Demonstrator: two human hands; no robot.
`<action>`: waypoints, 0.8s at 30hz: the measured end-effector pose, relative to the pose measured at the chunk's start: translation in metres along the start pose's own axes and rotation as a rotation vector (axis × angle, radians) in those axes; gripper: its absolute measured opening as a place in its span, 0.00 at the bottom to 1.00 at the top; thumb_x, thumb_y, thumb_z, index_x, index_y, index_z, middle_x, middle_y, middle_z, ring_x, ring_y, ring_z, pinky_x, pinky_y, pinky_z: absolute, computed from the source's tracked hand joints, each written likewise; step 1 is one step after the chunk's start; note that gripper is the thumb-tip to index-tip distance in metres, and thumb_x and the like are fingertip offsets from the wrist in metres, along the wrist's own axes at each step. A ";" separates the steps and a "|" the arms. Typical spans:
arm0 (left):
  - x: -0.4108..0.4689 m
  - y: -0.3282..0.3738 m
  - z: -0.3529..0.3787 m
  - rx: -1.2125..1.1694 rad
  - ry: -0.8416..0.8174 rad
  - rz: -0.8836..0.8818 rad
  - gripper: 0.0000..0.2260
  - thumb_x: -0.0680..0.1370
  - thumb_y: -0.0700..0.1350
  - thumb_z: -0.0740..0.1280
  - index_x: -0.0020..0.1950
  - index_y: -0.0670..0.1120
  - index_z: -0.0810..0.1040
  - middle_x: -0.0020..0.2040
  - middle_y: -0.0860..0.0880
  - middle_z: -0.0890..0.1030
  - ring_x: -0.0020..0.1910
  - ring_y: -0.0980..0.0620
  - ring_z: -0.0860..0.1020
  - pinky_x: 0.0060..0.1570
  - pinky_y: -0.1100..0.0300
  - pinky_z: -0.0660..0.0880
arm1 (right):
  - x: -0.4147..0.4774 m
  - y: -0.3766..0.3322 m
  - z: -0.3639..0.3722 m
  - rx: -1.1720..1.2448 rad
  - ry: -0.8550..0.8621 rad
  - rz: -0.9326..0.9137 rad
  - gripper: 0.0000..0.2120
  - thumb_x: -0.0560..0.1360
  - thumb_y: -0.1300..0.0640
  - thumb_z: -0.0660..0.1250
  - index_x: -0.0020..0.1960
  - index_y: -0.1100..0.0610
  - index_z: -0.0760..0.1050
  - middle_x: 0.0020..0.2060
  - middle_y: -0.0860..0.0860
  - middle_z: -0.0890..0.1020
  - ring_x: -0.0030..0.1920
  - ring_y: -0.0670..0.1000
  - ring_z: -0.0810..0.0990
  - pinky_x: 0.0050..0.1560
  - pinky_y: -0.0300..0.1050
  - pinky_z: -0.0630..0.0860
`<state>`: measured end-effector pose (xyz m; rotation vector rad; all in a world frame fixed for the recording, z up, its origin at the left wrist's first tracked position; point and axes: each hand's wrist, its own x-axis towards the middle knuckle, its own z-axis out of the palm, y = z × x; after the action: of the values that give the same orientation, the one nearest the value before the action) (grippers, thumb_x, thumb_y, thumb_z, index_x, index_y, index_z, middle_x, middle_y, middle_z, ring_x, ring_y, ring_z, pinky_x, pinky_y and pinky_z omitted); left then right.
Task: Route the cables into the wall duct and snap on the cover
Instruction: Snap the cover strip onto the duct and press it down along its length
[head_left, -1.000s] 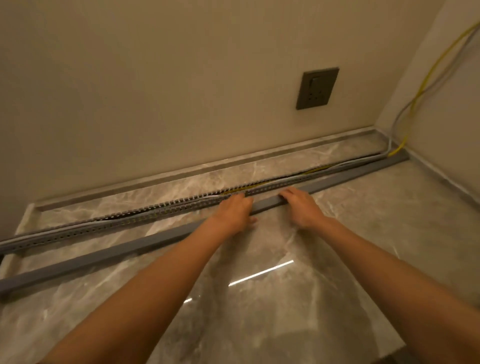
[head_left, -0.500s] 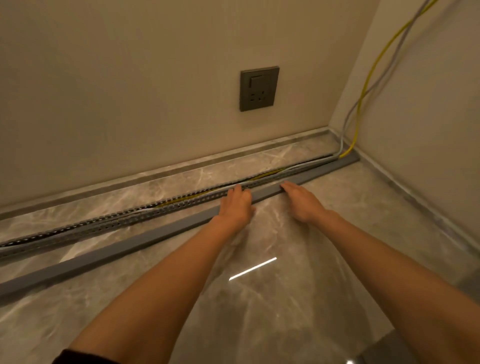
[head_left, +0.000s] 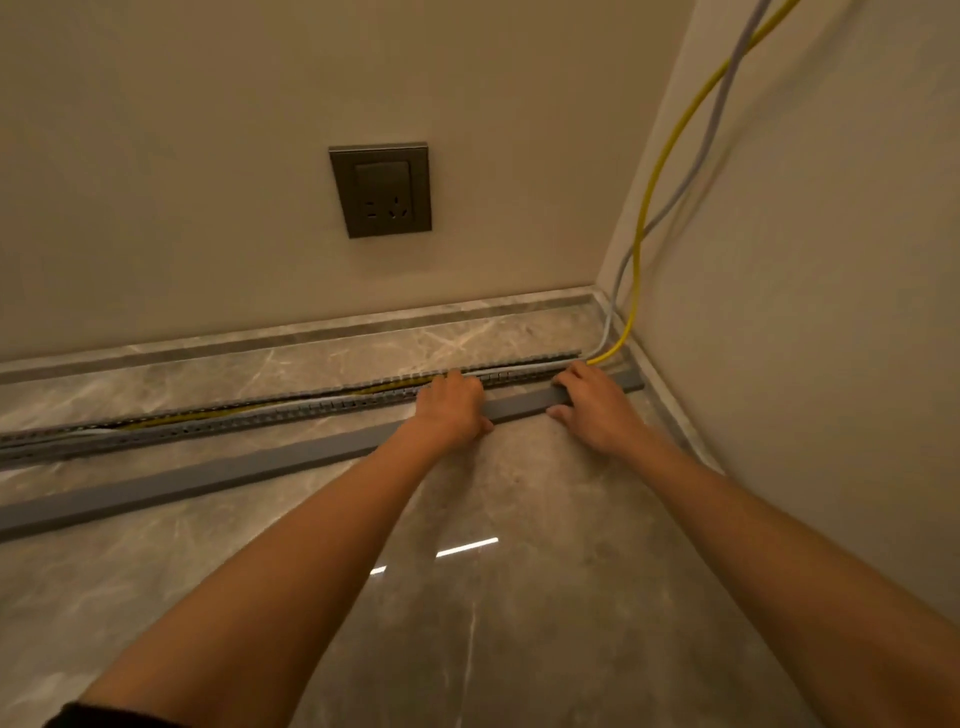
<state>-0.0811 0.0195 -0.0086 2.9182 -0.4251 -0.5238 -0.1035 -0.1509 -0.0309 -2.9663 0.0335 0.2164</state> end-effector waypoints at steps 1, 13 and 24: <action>0.000 -0.001 -0.004 0.006 -0.026 -0.006 0.20 0.76 0.50 0.67 0.63 0.40 0.72 0.63 0.40 0.73 0.62 0.41 0.73 0.62 0.49 0.71 | 0.001 0.005 -0.001 0.013 0.006 -0.006 0.21 0.75 0.51 0.67 0.63 0.61 0.72 0.62 0.58 0.73 0.63 0.58 0.72 0.64 0.51 0.68; 0.003 -0.025 -0.030 0.024 -0.022 -0.038 0.12 0.74 0.38 0.68 0.58 0.40 0.76 0.59 0.39 0.77 0.57 0.40 0.76 0.55 0.51 0.75 | 0.006 0.020 -0.017 -0.164 0.063 -0.061 0.15 0.76 0.56 0.64 0.60 0.60 0.73 0.62 0.57 0.77 0.63 0.58 0.73 0.63 0.49 0.67; 0.022 0.011 -0.008 0.161 0.179 0.238 0.17 0.77 0.45 0.66 0.62 0.39 0.71 0.62 0.41 0.72 0.58 0.42 0.73 0.58 0.51 0.71 | 0.014 0.001 -0.013 -0.111 0.092 -0.174 0.14 0.76 0.61 0.63 0.60 0.62 0.73 0.61 0.59 0.77 0.63 0.57 0.73 0.64 0.48 0.65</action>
<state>-0.0616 0.0030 -0.0057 2.9718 -0.8084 -0.2017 -0.0882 -0.1538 -0.0205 -3.0647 -0.2321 0.0613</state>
